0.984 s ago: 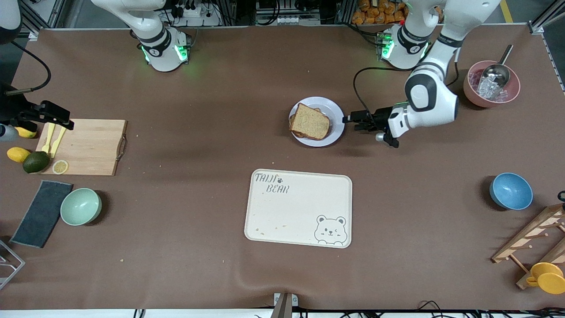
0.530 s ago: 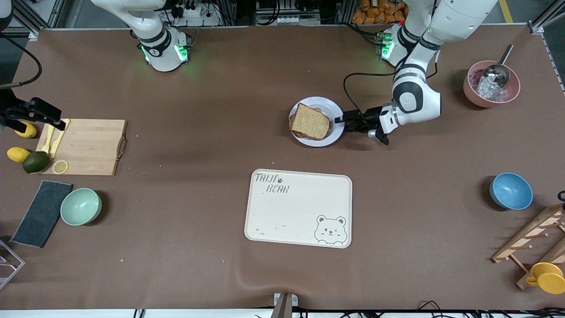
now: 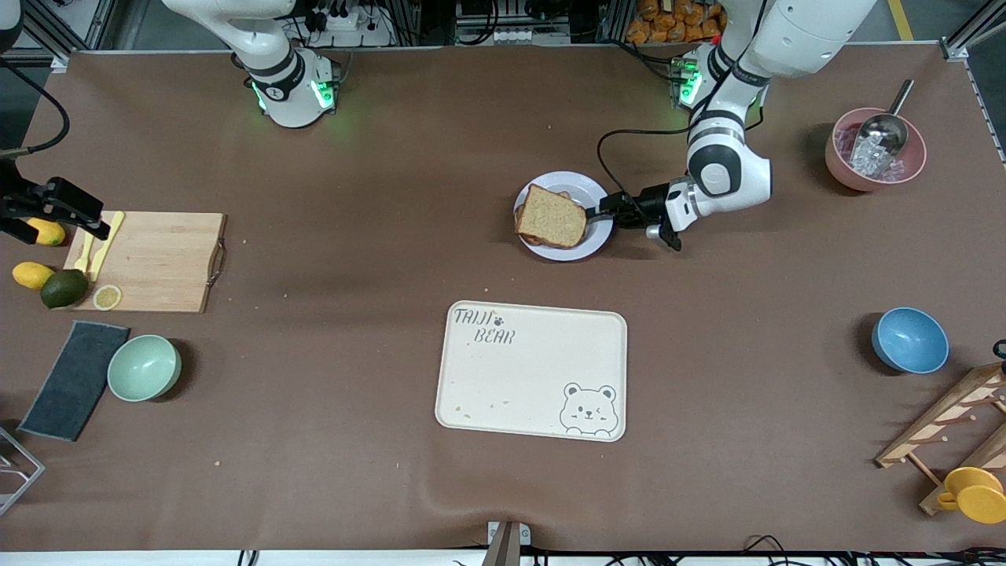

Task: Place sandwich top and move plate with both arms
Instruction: 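Grasp the white plate rim with the left gripper, then slide the plate with the left gripper onto the bear tray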

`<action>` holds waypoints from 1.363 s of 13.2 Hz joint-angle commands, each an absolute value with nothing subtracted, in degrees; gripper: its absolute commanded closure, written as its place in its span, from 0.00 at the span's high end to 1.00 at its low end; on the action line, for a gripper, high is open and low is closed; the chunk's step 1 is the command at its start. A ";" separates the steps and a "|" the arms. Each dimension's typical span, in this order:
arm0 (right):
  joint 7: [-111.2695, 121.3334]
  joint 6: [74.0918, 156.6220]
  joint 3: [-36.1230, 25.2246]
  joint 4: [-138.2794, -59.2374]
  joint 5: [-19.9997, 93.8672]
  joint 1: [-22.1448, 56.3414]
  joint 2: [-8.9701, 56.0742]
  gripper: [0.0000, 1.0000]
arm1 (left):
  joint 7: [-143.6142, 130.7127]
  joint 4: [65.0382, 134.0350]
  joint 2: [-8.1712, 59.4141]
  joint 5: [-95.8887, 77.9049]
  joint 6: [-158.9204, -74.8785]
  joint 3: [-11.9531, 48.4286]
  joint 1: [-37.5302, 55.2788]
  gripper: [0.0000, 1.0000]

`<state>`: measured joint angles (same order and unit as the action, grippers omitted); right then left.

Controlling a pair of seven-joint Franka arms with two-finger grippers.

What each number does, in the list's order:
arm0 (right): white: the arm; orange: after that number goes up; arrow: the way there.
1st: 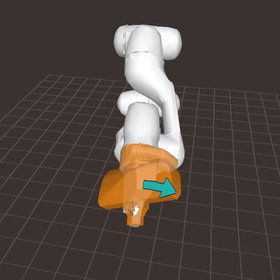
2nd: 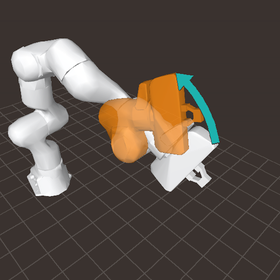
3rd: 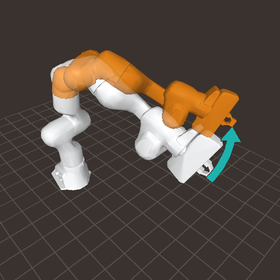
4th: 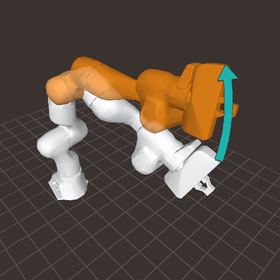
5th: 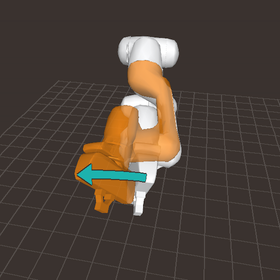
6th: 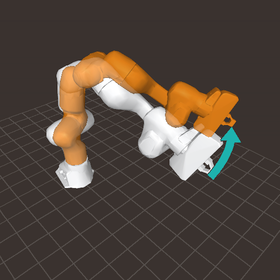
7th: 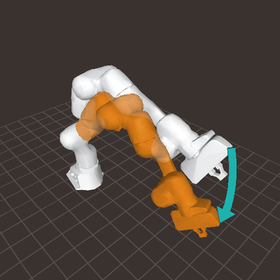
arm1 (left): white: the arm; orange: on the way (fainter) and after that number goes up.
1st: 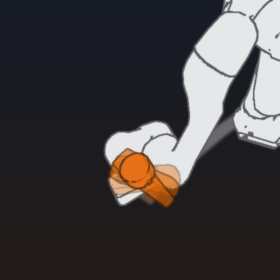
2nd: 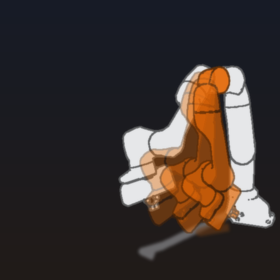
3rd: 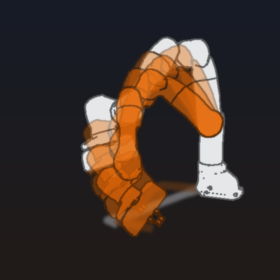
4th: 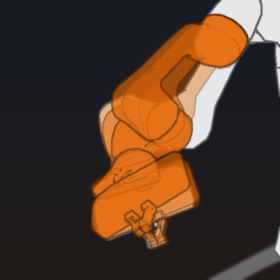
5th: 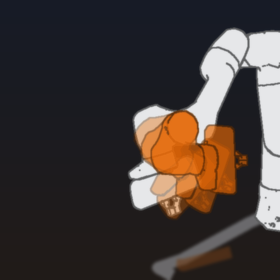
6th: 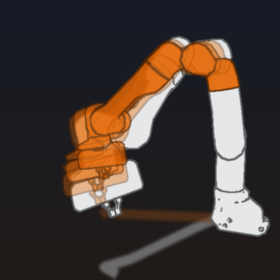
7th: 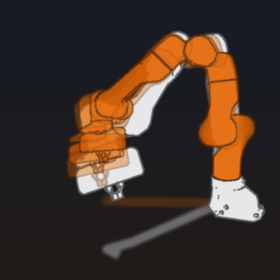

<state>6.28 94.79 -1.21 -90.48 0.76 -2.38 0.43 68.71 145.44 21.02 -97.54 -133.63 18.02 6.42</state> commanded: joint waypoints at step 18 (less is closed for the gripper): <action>5.27 92.37 -0.62 -87.89 0.62 -5.36 0.44 1.00 | 54.33 124.92 23.45 -109.95 -142.45 21.71 5.09 0.00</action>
